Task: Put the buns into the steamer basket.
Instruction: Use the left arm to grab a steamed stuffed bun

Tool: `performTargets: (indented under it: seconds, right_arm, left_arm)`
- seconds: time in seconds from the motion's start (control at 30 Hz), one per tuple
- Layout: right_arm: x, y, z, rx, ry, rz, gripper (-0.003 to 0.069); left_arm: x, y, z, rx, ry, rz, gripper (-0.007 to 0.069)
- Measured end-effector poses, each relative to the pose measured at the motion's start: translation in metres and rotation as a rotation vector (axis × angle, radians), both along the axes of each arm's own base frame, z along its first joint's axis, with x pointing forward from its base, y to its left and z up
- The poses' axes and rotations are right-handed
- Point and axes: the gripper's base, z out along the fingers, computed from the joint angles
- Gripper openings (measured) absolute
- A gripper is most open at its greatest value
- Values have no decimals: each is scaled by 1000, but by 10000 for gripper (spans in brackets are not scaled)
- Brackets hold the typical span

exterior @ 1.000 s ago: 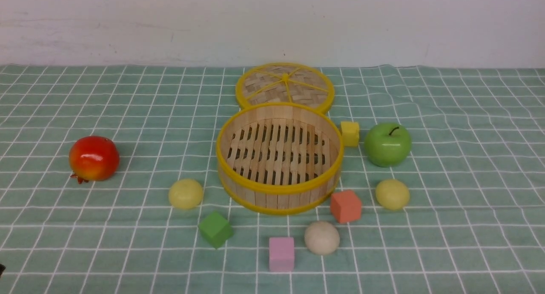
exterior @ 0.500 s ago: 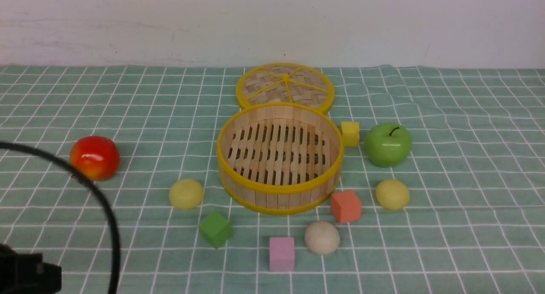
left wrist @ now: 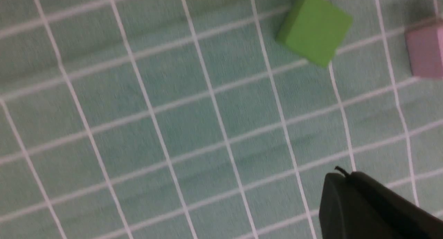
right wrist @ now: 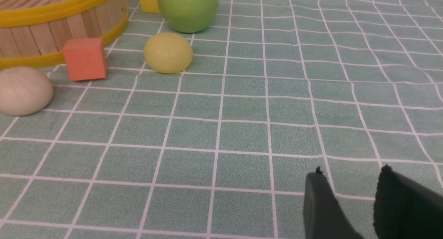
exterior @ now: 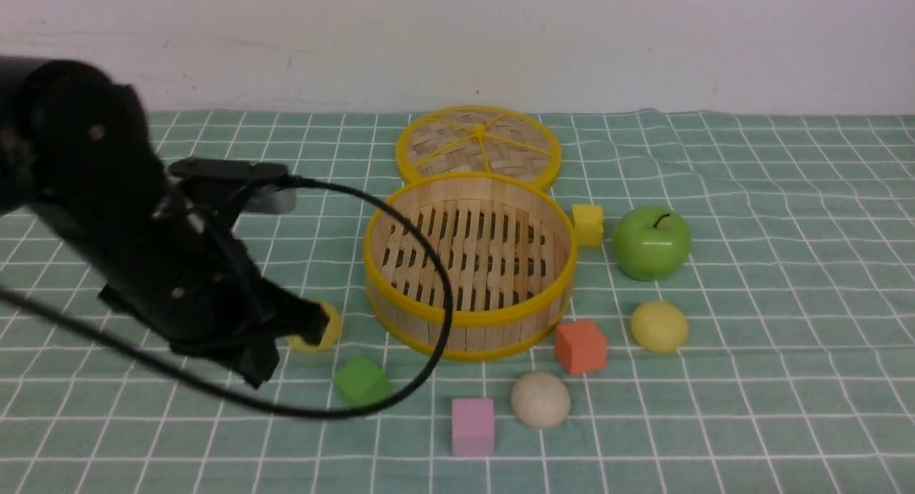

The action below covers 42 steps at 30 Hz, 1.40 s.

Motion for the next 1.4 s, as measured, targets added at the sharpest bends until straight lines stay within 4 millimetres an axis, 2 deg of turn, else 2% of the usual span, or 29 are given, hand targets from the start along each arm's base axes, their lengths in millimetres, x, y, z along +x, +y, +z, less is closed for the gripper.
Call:
performTargets:
  seconds: [0.03, 0.2, 0.27, 0.3, 0.33, 0.47, 0.6, 0.7, 0.93, 1.2, 1.4]
  right_arm:
    - [0, 0, 0, 0, 0, 0, 240]
    - [0, 0, 0, 0, 0, 0, 240]
    - [0, 0, 0, 0, 0, 0, 240]
    - [0, 0, 0, 0, 0, 0, 240]
    - [0, 0, 0, 0, 0, 0, 240]
    - [0, 0, 0, 0, 0, 0, 240]
    - [0, 0, 0, 0, 0, 0, 240]
    - [0, 0, 0, 0, 0, 0, 240]
    - [0, 0, 0, 0, 0, 0, 240]
    - [0, 0, 0, 0, 0, 0, 240]
    - [0, 0, 0, 0, 0, 0, 240]
  left_arm:
    - [8, -2, 1, 5, -10, -2, -14]
    - [60, -17, -18, 61, -3, -13, -14]
    - [77, -21, -31, 100, 19, -21, -8]
    - [77, -21, -30, 101, 15, -21, -8]
    - [87, -23, -38, 129, 31, -25, 13]
    - [108, -15, -46, 148, 32, 2, 115]
    - [115, -10, -54, 149, 38, 11, 224]
    - [117, -12, -60, 147, 45, 5, 259]
    - [126, -11, -77, 188, 34, -10, 244]
    - [130, -14, -80, 160, 8, -8, 241]
    - [132, -15, -91, 165, 28, -12, 241]
